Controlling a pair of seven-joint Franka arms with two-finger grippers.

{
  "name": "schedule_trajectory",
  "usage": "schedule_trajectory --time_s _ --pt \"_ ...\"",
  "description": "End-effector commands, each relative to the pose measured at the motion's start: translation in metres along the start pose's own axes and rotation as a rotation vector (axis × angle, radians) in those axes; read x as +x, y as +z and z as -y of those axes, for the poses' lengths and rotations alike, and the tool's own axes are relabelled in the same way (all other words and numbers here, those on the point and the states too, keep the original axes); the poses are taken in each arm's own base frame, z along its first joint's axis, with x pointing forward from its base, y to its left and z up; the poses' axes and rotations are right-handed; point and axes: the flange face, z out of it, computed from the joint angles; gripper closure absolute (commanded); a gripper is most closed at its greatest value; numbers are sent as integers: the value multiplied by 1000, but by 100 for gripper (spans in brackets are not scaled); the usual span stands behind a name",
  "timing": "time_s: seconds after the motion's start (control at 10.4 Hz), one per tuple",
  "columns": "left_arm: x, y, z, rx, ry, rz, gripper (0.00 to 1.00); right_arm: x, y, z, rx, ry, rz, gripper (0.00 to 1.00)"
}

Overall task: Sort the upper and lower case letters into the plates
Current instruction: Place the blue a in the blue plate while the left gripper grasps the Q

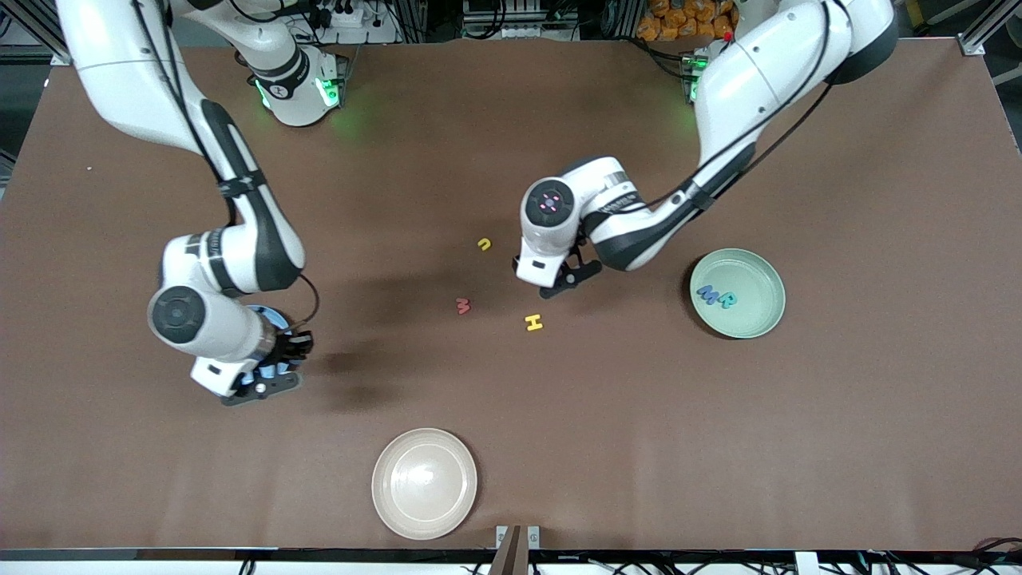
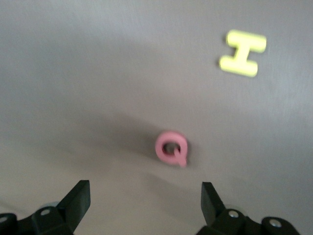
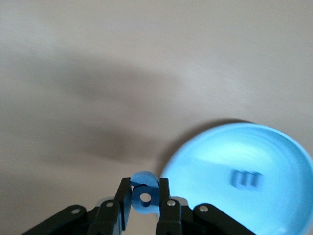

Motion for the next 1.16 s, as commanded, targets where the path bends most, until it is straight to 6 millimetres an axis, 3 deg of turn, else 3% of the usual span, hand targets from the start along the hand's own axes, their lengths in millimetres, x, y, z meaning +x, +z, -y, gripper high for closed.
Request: schedule_trajectory --time_s 0.0,0.1,0.19,0.29,0.77,1.06 --pt "-4 27 -12 -21 32 -65 0 -26 1 -48 12 -19 28 100" --pt "-7 47 -13 -2 70 -105 0 -30 1 -57 16 -12 47 91" --pt "2 54 -12 8 96 -131 0 -31 0 -59 17 -8 54 29" --pt "4 53 -11 7 97 -132 0 -29 -4 -60 12 -8 48 0" --pt "14 37 -11 -32 83 -149 0 -25 -9 -63 -33 -37 46 0" --pt "8 37 -11 -48 57 -139 0 -15 -18 -43 -24 -48 26 0"
